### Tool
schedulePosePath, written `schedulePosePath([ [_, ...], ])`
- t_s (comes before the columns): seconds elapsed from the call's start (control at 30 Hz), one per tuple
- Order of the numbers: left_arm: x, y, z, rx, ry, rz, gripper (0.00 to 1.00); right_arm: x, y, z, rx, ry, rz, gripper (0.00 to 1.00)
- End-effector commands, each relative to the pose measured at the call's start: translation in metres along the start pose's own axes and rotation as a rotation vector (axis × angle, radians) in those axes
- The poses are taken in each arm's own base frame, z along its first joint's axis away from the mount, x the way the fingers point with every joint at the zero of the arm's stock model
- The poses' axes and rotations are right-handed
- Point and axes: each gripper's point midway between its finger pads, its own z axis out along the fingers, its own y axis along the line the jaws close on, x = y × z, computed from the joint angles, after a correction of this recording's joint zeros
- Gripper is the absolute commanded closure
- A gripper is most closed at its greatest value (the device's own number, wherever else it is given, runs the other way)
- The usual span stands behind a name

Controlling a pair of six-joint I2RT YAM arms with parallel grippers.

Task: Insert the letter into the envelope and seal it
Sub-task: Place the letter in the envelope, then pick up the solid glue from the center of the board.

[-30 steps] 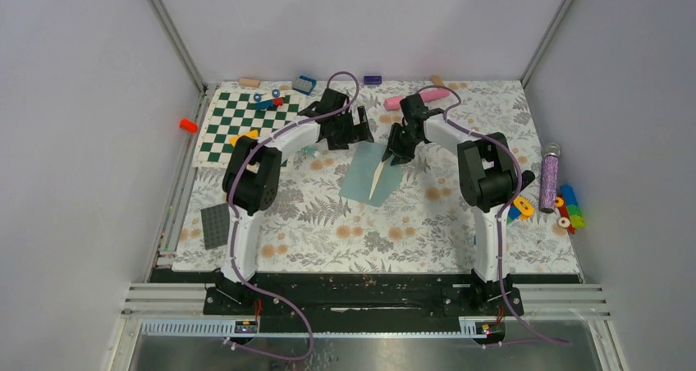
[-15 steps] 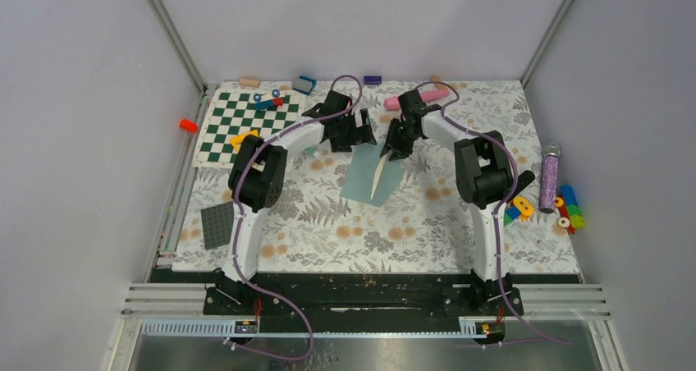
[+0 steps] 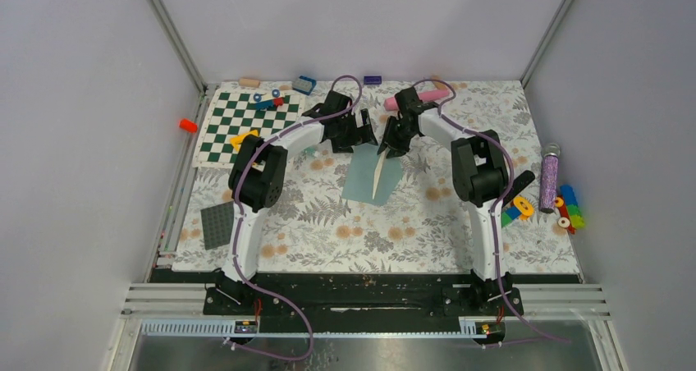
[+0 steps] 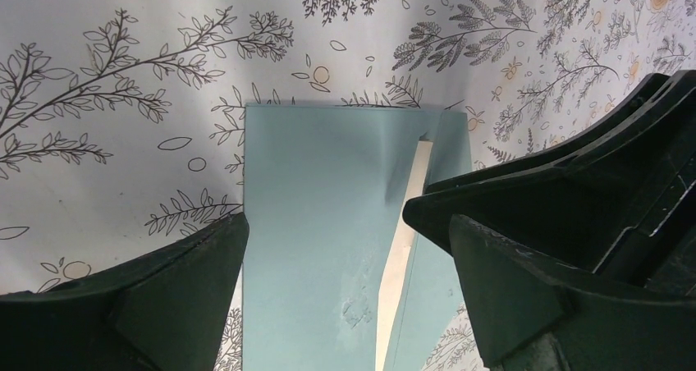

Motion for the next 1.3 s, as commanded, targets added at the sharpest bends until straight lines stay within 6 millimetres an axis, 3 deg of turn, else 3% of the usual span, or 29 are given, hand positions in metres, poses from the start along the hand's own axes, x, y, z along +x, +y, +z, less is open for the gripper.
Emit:
schedulePosePath([
  [0.0, 0.014, 0.000, 0.009, 0.009, 0.051, -0.019, 0.01, 0.001, 0.011, 0.004, 0.007, -0.002, -0.012, 0.57],
  [0.43, 0.016, 0.001, 0.007, 0.005, 0.051, -0.021, 0.01, 0.003, 0.016, 0.001, 0.012, 0.001, -0.034, 0.57],
  [0.57, 0.012, 0.005, 0.002, -0.009, 0.033, -0.019, 0.01, -0.008, 0.010, -0.023, 0.004, -0.026, -0.056, 0.57],
  [0.8, 0.007, 0.007, -0.003, -0.013, 0.017, -0.028, 0.01, -0.027, 0.022, -0.085, -0.174, -0.048, -0.127, 0.57],
  [0.97, 0.005, 0.005, -0.017, 0.004, 0.006, -0.043, 0.01, -0.026, -0.005, -0.109, -0.127, -0.058, -0.178, 0.57],
  [1.13, 0.008, -0.008, -0.039, 0.078, 0.021, -0.050, 0.01, 0.002, -0.037, -0.103, -0.078, 0.000, -0.212, 0.56],
  [1.27, 0.008, -0.027, -0.060, 0.166, 0.029, -0.020, 0.01, 0.010, -0.037, -0.111, -0.103, -0.012, -0.273, 0.56],
])
